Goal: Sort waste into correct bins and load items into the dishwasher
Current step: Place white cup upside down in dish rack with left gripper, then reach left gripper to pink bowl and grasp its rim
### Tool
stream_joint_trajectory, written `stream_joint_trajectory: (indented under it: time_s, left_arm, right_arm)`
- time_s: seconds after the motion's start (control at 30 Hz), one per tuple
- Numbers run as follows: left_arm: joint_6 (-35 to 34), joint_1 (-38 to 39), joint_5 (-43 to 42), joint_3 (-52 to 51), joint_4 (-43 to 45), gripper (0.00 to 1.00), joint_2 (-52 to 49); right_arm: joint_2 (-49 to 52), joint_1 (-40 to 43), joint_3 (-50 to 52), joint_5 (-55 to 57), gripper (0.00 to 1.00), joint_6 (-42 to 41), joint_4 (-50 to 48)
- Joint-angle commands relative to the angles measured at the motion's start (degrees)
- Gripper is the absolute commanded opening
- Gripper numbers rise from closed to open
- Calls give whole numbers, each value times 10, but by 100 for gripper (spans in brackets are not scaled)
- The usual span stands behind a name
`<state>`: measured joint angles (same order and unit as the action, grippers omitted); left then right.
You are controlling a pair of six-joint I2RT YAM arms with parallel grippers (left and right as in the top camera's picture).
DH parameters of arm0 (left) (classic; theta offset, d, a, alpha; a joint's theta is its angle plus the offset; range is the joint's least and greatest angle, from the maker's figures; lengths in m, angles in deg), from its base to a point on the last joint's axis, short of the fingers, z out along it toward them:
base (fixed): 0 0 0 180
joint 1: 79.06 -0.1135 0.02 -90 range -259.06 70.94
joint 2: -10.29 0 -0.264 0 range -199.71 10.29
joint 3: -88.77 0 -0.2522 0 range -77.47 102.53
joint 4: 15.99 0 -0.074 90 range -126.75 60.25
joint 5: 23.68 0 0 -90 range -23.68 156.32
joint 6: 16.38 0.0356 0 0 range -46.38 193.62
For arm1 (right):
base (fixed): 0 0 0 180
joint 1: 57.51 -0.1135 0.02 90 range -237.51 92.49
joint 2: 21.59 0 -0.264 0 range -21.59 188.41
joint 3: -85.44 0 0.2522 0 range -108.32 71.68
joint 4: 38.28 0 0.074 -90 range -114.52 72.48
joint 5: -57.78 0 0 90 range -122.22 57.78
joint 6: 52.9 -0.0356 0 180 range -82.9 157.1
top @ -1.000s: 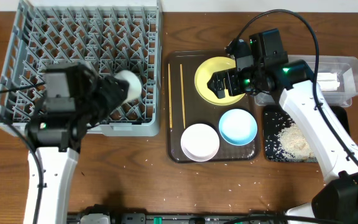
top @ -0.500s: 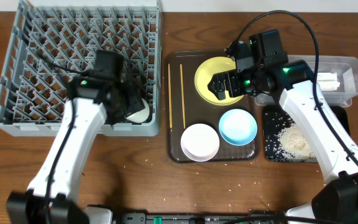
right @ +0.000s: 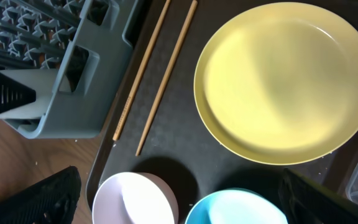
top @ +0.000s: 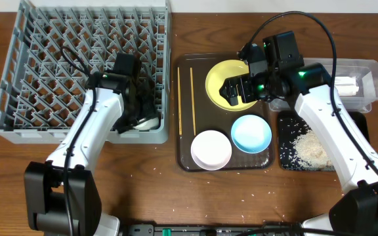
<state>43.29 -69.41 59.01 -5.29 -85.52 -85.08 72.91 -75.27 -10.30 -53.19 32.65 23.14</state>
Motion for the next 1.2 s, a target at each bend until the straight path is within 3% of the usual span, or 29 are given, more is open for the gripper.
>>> stream_joint_trajectory:
  time_s: [0.0, 0.17, 0.33, 0.63, 0.9, 1.17]
  left_arm:
    - [3, 1, 7, 12, -6, 80, -2]
    - [23, 1, -9, 37, -25, 80, 12]
    - [108, 16, -85, 66, -21, 80, 61]
    - [258, 157, -108, 63, 8, 80, 79]
    - [262, 210, -97, 54, 8, 80, -17]
    - [263, 211, -103, 54, 10, 84, -106]
  right_arm:
    - [-9, -7, -5, -3, 99, 9, 1]
    - [-9, -7, -5, -3, 99, 9, 1]
    - [-9, -6, -5, -2, 99, 9, -1]
    - [-9, 10, -5, -2, 99, 9, 3]
    - [-10, 57, -5, -5, 99, -18, 9]
    - [-75, 150, -5, -97, 99, -14, -22]
